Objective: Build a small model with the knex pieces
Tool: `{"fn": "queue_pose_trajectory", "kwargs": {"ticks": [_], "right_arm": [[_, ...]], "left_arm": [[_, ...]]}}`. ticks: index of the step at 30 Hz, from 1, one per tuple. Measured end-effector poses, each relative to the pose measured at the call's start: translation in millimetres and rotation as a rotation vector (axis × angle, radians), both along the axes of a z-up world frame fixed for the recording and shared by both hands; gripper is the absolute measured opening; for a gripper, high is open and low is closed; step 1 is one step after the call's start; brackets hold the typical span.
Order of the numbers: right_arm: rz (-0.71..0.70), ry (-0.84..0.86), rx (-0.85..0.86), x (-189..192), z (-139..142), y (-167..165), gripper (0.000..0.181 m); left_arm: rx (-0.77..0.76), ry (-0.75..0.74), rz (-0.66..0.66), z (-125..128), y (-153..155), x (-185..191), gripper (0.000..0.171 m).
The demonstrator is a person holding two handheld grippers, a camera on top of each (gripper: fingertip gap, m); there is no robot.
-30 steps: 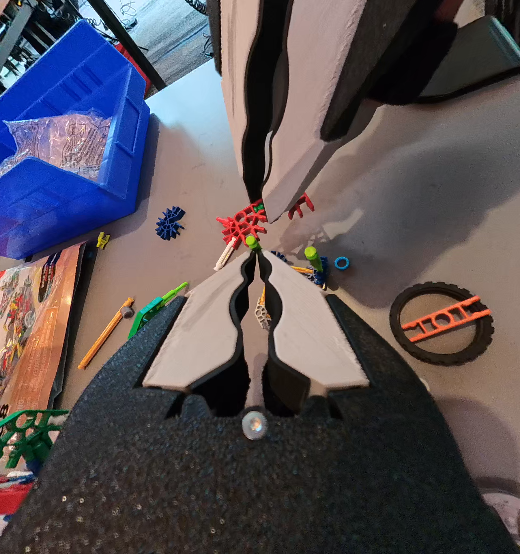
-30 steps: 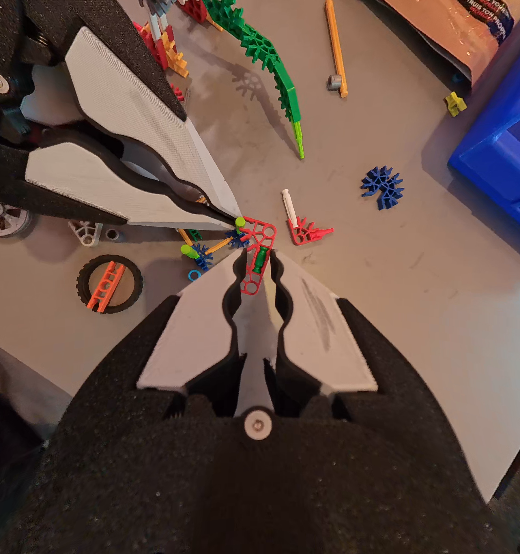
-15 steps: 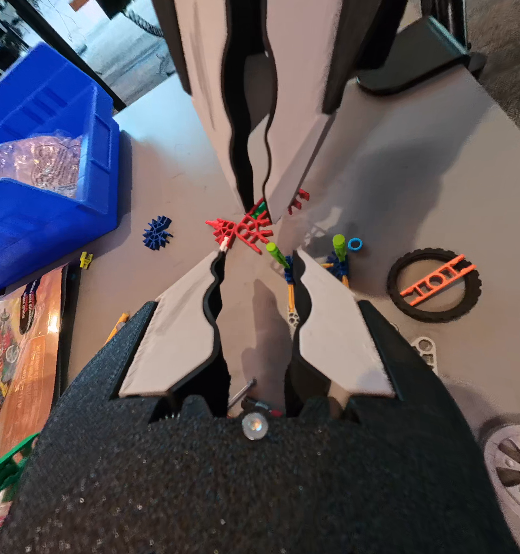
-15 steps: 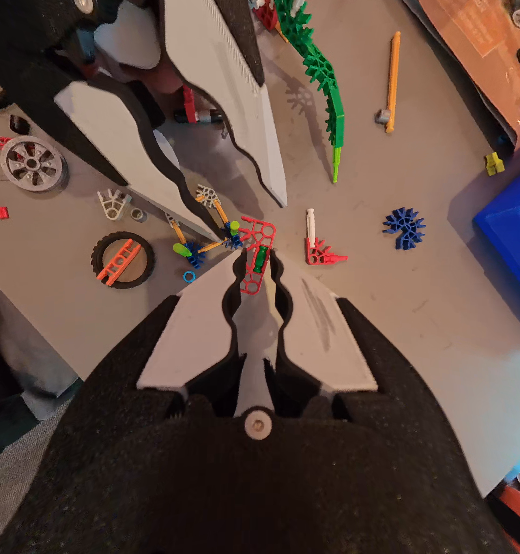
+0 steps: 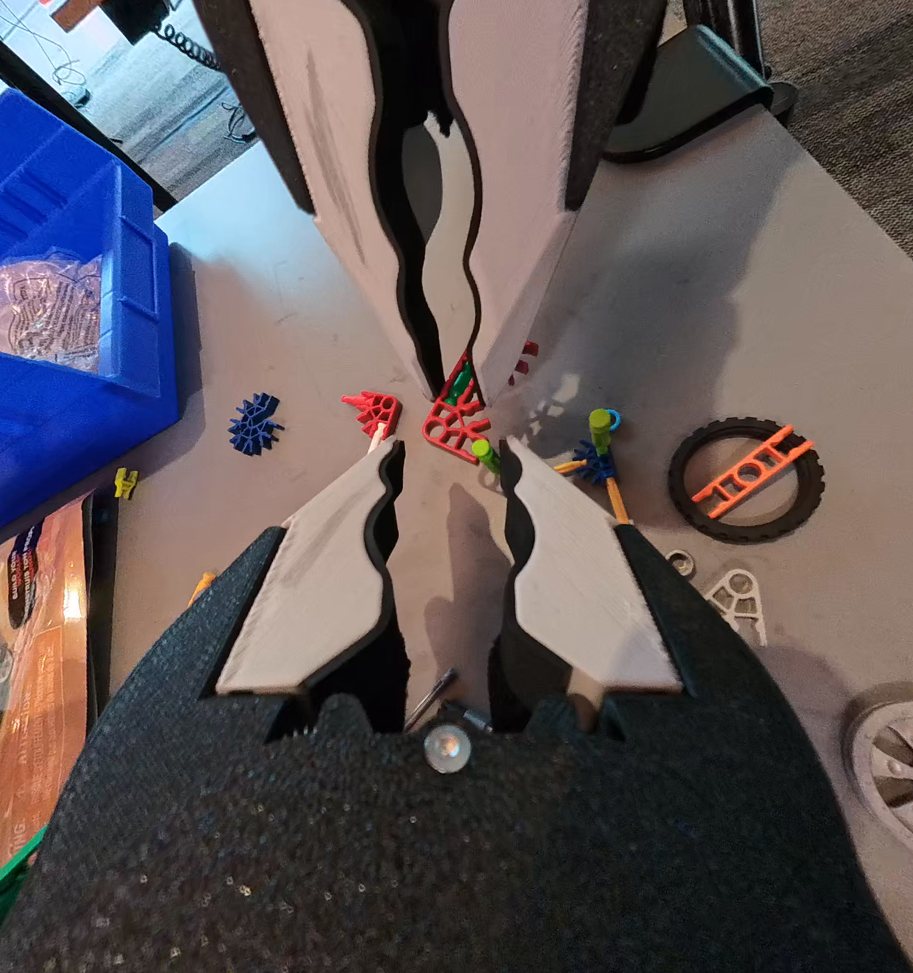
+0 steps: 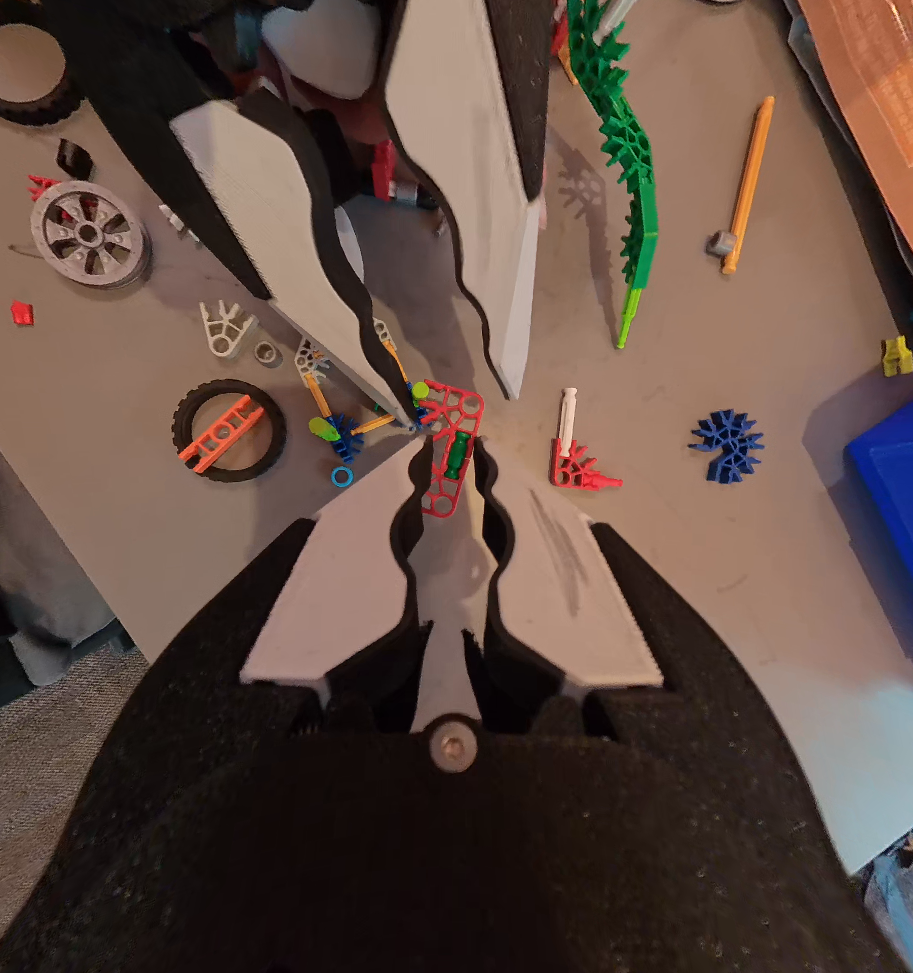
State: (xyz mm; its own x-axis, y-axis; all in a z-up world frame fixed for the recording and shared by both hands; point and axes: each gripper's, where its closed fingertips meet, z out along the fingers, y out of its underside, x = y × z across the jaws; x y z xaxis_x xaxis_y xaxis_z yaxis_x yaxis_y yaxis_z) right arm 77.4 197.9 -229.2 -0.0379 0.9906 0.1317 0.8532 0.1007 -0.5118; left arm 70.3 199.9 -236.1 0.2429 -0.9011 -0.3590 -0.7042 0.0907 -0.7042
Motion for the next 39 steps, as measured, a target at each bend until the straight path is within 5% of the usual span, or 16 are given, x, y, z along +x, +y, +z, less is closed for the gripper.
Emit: {"fn": "queue_pose_trajectory", "kwargs": {"ticks": [16,22,35,37,39], "right_arm": [[0.163,-0.006,0.009,-11.7,0.6,-8.8,0.014],[0.173,-0.007,0.004,-10.6,-2.4,-8.2,0.014],[0.212,-0.003,-0.003,-16.3,2.5,-13.0,0.014],[0.218,0.007,0.005,-18.3,5.0,-12.5,0.000],[0.239,0.025,-0.027,-21.1,8.5,-19.1,0.000]], "left_arm": [[-0.008,0.018,-0.031,-3.2,-9.2,-2.5,0.027],[-0.046,0.061,-0.053,-4.3,-17.3,-9.2,0.043],[-0.111,-0.011,-0.082,-0.2,-18.8,-11.9,0.028],[-0.121,-0.014,-0.092,-0.8,-20.5,-11.9,0.027],[-0.094,-0.013,-0.084,0.2,-17.4,-13.1,0.012]]}}
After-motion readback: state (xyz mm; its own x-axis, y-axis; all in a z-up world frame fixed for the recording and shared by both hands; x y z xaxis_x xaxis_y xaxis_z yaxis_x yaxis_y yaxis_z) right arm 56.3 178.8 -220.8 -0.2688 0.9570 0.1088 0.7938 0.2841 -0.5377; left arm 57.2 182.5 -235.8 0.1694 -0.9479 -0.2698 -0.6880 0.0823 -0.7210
